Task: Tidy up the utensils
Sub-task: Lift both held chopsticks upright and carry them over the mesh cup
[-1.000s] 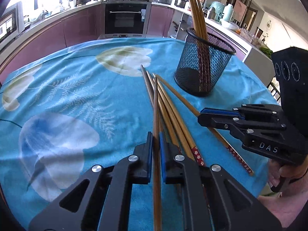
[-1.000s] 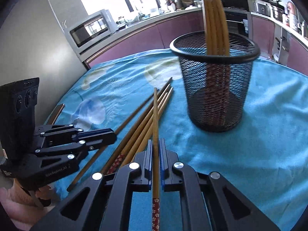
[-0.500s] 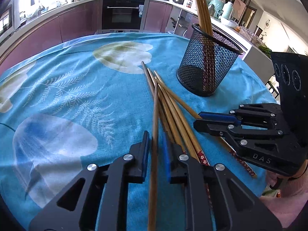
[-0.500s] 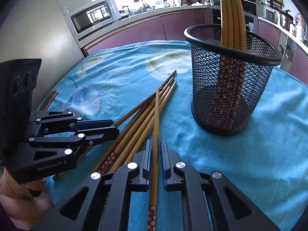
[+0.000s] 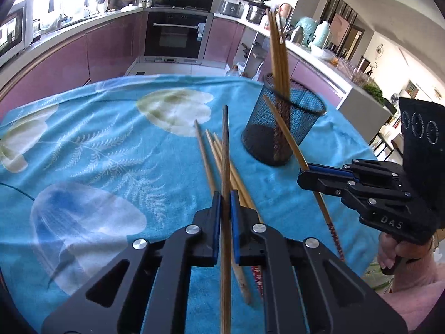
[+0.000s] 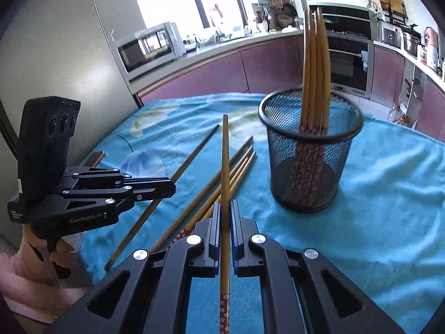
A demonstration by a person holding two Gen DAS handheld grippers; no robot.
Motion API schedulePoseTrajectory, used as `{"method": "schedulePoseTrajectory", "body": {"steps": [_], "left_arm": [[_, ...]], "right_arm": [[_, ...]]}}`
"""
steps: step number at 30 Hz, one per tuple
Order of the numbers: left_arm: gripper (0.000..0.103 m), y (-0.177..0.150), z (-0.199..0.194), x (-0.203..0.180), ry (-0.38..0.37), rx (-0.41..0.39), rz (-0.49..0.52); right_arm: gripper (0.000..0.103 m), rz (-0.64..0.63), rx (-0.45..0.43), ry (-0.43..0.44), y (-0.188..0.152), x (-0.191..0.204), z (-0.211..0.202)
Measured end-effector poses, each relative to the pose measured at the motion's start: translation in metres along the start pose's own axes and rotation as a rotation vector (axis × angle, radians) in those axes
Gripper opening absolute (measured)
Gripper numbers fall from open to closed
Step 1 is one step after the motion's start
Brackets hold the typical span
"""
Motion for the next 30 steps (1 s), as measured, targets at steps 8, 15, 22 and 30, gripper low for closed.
{"method": "schedulePoseTrajectory", "body": {"steps": [8,15,22,30], "left_arm": [[0.008,0.009,-0.044,-0.011,-0.084,-0.092,0.026],[0.008,0.018,-0.069,-0.021,-0.133,-0.155,0.044],[0.008,0.034,-0.077,-0.028,-0.154,-0.194,0.047],[0.008,0.066,-0.085,-0.038,-0.163,-0.246,0.054]], "right_arm": [[0.006,0.035,-0.095,0.017,0.006,-0.014,-0.032],[0.006,0.053,-0.155,0.027,0.013,-0.024,-0.051],[0.006,0.044,-0.202,0.014,0.026,-0.030,-0.065],[0.006,0.012,-0.263,-0.012,0.048,-0.033,-0.090]]}}
Point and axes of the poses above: each gripper's, at about its wrist camera, not at the fingertips, and z roughly the way its jaws point, x to its left, y to its top, the point moved 1 cm from there along z, roughly the way its jaws point, and after that the axes turned 11 degrees about x, right-handed, at the moved point
